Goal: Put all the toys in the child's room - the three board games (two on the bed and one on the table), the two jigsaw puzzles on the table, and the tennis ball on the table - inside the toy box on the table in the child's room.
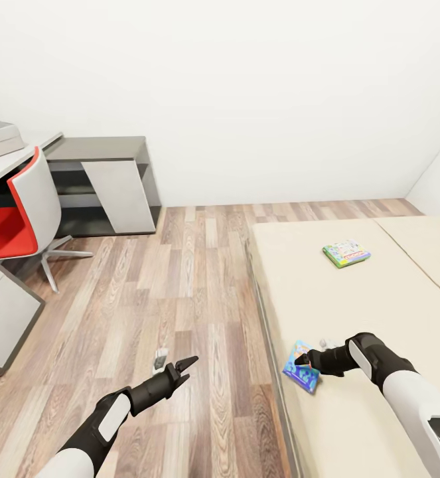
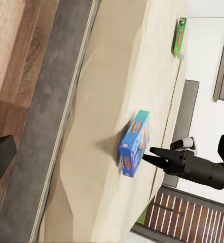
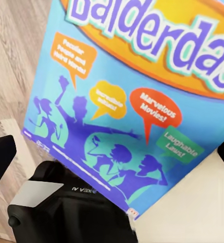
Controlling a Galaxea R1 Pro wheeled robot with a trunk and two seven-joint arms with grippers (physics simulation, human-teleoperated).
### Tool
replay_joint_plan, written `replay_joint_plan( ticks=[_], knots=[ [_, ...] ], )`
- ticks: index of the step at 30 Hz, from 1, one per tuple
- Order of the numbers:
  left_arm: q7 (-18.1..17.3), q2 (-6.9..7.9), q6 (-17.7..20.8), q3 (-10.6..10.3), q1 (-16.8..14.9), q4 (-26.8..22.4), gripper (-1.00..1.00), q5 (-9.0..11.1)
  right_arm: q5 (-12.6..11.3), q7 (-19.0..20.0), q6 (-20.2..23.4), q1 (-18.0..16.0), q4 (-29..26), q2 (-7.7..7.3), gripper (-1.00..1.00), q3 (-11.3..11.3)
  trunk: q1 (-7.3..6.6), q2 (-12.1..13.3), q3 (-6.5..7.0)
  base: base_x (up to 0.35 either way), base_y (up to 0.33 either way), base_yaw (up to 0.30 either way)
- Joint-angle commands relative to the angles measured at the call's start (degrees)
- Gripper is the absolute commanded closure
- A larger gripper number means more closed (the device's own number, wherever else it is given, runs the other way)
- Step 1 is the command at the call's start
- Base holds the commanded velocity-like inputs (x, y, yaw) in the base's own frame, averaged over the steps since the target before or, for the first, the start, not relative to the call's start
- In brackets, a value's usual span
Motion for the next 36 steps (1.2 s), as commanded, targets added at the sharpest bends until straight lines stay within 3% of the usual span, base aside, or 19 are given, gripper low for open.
replay_joint_plan(
  ticks=[1,36],
  knots=[
    [-0.12,-0.05,0.4,0.24,-0.03,0.02,-1.0,0.09,-0.56,-0.17,0.4,-0.02,-0.06,-0.03,-1.0,0.11,0.0,-0.02,-0.04,0.0,0.14,0.0],
    [-0.08,-0.05,0.24,-0.14,-0.03,-0.07,-1.0,0.09,-0.58,-0.2,0.47,-0.02,-0.07,-0.09,-1.0,0.1,0.0,-0.02,-0.04,0.0,0.026,0.0]
  ],
)
